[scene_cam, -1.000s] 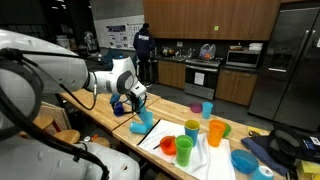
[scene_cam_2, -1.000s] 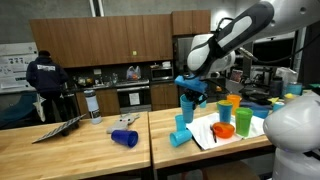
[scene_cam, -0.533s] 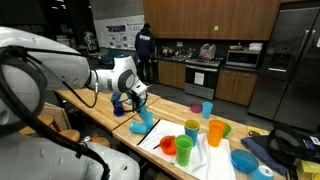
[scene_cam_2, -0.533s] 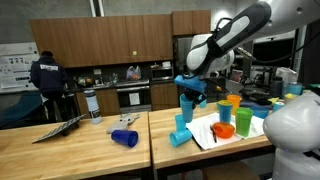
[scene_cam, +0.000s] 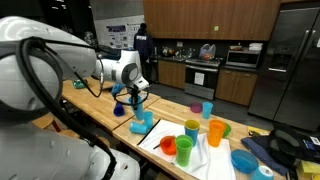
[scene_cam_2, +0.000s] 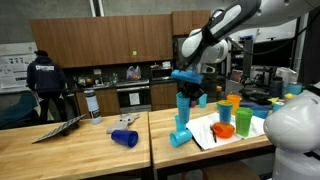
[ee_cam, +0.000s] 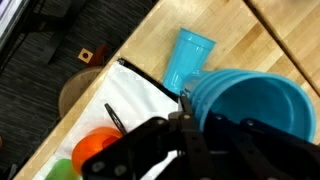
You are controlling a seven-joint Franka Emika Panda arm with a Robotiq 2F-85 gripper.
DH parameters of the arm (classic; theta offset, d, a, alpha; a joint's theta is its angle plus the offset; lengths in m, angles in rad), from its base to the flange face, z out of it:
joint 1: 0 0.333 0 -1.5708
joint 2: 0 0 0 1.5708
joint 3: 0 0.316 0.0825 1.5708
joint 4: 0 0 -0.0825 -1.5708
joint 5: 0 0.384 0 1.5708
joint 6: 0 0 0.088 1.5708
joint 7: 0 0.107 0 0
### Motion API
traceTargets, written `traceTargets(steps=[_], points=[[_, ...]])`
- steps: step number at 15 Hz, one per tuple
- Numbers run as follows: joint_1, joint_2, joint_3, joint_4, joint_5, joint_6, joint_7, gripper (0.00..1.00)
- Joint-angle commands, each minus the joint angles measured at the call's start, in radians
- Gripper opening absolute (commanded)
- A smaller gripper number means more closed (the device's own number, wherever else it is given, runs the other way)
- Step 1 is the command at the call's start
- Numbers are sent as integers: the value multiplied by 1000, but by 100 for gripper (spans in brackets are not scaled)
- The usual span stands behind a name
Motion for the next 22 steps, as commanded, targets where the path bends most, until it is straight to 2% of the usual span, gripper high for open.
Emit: traceTargets(steps=[1, 9, 22], points=[[-8, 57, -55, 69, 48, -58, -57, 3], [-59, 130, -110, 141, 65, -102, -84, 3], [-71, 258, -114, 266, 54, -138, -90, 3]])
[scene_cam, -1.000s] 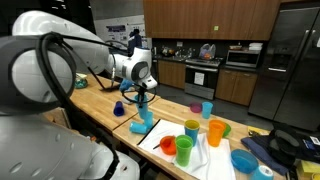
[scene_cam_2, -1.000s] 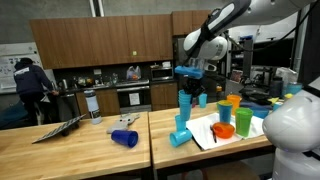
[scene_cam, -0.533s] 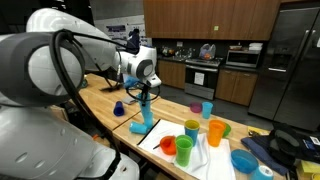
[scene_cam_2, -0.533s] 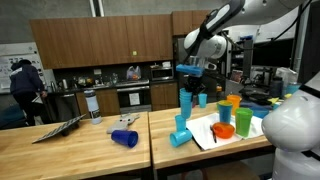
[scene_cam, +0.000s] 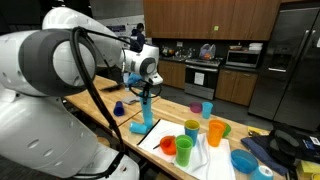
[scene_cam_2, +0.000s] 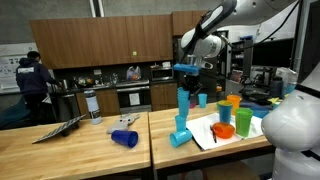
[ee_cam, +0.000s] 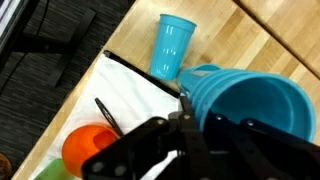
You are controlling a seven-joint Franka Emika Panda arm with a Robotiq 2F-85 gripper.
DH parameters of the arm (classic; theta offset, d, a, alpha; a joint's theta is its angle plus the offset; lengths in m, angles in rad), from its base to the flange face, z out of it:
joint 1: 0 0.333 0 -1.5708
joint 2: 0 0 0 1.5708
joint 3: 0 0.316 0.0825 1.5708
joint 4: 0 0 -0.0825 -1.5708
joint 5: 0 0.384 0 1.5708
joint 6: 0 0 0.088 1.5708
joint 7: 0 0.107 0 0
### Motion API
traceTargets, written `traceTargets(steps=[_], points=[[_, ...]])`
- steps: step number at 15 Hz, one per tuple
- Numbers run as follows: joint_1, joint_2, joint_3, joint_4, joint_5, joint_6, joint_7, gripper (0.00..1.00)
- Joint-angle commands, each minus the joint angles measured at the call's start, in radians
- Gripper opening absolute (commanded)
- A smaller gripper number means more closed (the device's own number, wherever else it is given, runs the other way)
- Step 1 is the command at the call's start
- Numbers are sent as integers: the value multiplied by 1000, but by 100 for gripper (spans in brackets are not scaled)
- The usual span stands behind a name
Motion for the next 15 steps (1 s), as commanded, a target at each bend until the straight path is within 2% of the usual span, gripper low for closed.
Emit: traceTargets(steps=[1, 15], points=[[-8, 54, -4, 56, 17, -33, -22, 3], [-6, 175, 1, 128, -11, -26, -7, 3]])
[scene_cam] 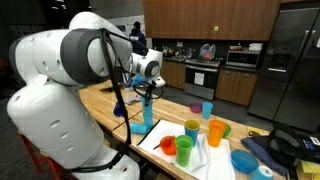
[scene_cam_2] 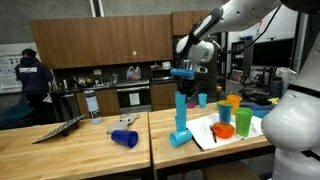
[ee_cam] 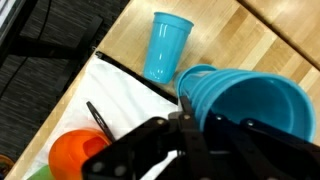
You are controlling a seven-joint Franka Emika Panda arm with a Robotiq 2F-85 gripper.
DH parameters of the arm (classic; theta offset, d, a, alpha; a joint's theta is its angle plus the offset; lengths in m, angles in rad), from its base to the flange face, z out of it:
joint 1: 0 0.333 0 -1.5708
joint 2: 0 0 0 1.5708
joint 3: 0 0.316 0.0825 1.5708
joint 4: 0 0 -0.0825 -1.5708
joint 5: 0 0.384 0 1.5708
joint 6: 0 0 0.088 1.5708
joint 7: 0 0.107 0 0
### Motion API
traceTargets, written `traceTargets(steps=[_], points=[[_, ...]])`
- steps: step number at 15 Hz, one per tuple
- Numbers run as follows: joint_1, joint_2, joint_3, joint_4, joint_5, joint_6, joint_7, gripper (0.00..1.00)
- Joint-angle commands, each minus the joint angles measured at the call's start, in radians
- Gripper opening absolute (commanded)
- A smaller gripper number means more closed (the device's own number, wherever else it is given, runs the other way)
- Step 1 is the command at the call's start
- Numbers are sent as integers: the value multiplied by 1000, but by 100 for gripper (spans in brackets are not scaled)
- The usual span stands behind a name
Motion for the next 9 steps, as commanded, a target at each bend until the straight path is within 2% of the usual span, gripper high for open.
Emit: traceTargets(steps=[1, 2, 6, 9], points=[[-3, 5, 3, 5, -2, -2, -1, 35], [-3, 9, 3, 6, -3, -1, -1, 11], [-2, 12, 4, 5, -3, -1, 0, 34], [-2, 13, 4, 5, -3, -1, 0, 35]])
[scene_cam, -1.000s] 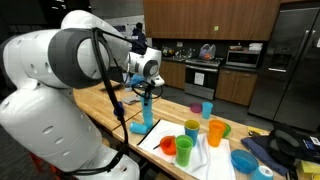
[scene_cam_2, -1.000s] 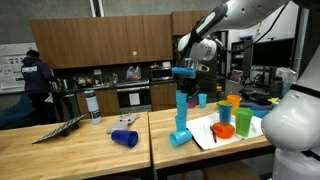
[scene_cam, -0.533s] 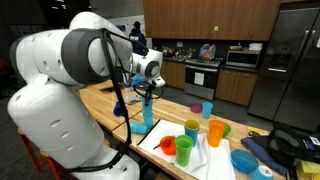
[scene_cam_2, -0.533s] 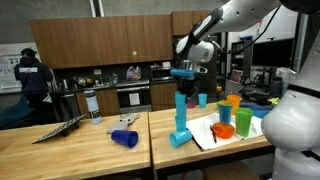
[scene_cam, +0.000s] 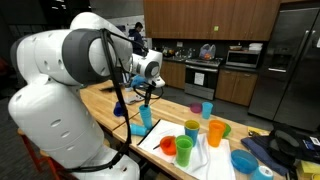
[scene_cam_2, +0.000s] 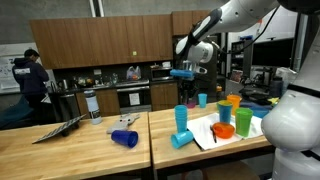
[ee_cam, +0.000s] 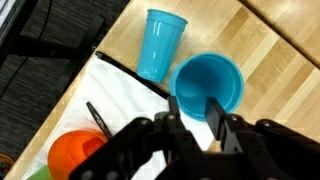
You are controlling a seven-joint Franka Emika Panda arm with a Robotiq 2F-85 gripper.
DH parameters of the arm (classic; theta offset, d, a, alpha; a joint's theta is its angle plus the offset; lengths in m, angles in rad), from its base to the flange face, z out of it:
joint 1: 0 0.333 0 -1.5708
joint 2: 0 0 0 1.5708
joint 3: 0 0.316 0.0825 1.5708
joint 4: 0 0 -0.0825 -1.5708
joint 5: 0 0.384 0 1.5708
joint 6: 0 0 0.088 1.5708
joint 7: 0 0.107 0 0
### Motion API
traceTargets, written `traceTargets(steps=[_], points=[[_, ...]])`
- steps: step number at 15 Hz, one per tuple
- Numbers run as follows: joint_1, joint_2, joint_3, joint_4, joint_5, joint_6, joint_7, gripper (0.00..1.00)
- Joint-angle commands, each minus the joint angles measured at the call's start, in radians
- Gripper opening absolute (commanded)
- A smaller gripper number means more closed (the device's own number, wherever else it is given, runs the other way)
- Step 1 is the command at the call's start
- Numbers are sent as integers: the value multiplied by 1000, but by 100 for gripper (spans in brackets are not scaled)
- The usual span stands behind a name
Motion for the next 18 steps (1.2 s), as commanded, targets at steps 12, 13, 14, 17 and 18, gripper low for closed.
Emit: traceTargets(steps=[12, 13, 14, 17, 18], points=[[25, 24, 78, 86, -114, -73, 95, 100], [28, 26, 92, 98, -152, -92, 116, 100], [38, 31, 95, 114, -158, -135, 90, 100], [54, 27, 92, 140, -134, -232, 61, 100], [58, 29, 92, 150, -130, -260, 59, 100]])
